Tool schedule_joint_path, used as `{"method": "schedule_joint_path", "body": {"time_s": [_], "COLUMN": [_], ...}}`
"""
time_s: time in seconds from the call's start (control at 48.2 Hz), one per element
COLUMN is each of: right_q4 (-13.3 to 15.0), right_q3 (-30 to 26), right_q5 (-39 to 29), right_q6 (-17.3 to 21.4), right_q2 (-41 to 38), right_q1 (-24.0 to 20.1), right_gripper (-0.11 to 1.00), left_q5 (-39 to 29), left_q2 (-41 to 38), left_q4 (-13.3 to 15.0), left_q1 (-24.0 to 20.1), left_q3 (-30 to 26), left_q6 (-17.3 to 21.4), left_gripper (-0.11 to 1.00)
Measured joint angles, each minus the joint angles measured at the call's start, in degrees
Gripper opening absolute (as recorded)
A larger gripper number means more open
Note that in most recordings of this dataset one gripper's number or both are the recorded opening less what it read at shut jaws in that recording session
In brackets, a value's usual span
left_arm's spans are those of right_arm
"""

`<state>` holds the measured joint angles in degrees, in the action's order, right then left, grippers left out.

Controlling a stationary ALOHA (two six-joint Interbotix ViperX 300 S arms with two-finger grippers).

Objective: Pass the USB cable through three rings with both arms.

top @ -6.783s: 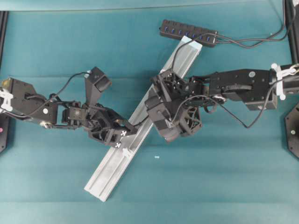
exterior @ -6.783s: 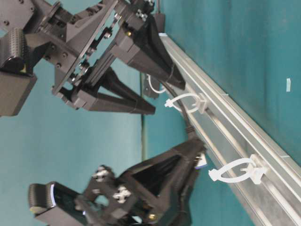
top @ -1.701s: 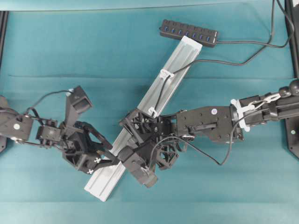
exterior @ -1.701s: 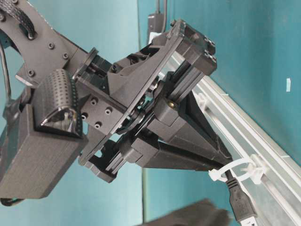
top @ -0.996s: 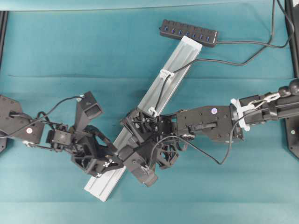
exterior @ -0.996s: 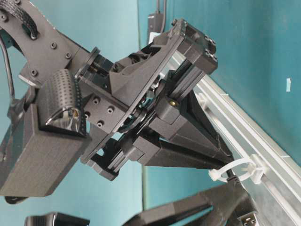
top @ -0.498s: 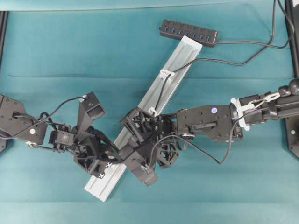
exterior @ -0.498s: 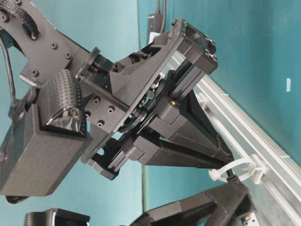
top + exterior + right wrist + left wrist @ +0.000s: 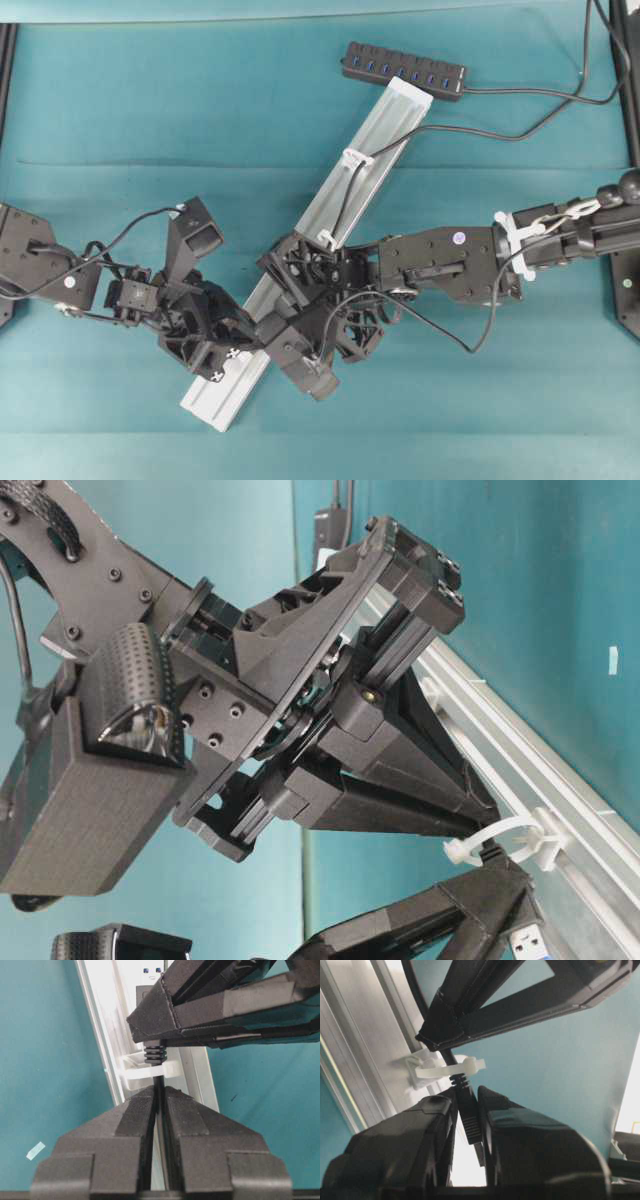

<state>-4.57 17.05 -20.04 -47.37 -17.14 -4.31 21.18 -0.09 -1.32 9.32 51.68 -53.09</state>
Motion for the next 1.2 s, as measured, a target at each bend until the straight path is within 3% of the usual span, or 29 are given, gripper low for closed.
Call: {"method": "schedule_joint_path", "body": {"time_s": [0.436, 0.519, 0.726, 0.809, 1.016, 1.203], "right_q4": [-0.1, -0.1, 0.0, 0.0, -0.1, 0.0], "right_q3": [0.0, -0.1, -0.2, 0.0, 1.8, 4.4], "right_q5": [-0.4, -1.4, -2.9, -1.8, 1.1, 1.3], "right_q6": [0.7, 1.8, 7.8, 10.8, 16.2, 17.5], "right_q2": [-0.1, 0.0, -0.1, 0.0, 1.6, 4.2], "right_q1": [0.1, 0.0, 0.4, 0.6, 2.2, 3.3], "right_gripper": [0.08, 0.20, 0.78, 0.92, 0.93, 0.93], "left_q5": [0.1, 0.1, 0.4, 0.4, 0.4, -0.8], "left_q2": [0.0, 0.0, 0.1, 0.1, 0.3, 1.0], "left_q4": [-0.2, -0.2, -0.2, -0.2, -0.2, -0.2], "left_q1": [0.0, 0.0, 0.1, 0.2, 0.3, 1.0], "left_q3": [0.1, 0.1, 0.1, 0.4, 1.3, 2.3], "left_q6": [-0.5, -0.4, -0.5, -0.7, -1.0, -1.1], "left_gripper": [0.14, 0.14, 0.12, 0.12, 0.12, 0.12]}}
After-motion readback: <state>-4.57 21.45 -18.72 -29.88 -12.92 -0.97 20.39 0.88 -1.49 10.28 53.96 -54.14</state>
